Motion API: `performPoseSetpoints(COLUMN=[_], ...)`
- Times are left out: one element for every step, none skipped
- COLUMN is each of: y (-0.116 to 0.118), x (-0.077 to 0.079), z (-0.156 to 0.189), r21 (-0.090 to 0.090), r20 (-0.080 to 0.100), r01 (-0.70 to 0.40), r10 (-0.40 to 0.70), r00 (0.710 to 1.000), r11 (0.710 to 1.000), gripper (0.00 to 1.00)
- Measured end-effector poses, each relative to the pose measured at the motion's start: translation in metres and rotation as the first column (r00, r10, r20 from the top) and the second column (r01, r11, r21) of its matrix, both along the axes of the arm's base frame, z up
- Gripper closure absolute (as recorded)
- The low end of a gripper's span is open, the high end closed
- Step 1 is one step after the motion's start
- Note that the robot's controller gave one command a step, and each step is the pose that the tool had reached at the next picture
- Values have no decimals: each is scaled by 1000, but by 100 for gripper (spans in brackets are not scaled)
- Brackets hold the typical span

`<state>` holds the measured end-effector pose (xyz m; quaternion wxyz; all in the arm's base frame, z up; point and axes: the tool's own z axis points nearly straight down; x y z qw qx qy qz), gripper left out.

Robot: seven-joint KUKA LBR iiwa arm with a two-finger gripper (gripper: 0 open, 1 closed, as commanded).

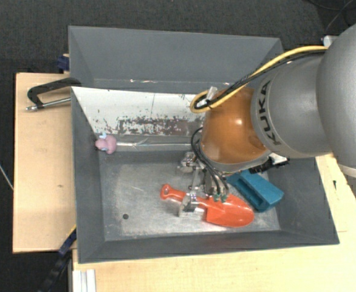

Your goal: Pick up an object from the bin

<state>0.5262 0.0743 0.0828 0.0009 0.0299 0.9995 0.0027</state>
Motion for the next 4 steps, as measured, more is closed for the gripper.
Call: performPoseSetpoints(y=[-12,-12,9,9], x=[-30,-30,-29,-29], z=[-6,-6,121,121], r21=[-5,-5,-3,-3], r20=[11,11,1,1], r01=[207,208,190,190], r10=[-207,-208,-190,-190], r00=[978,978,982,982], r11=[978,978,982,982], gripper=[100,100,100,100])
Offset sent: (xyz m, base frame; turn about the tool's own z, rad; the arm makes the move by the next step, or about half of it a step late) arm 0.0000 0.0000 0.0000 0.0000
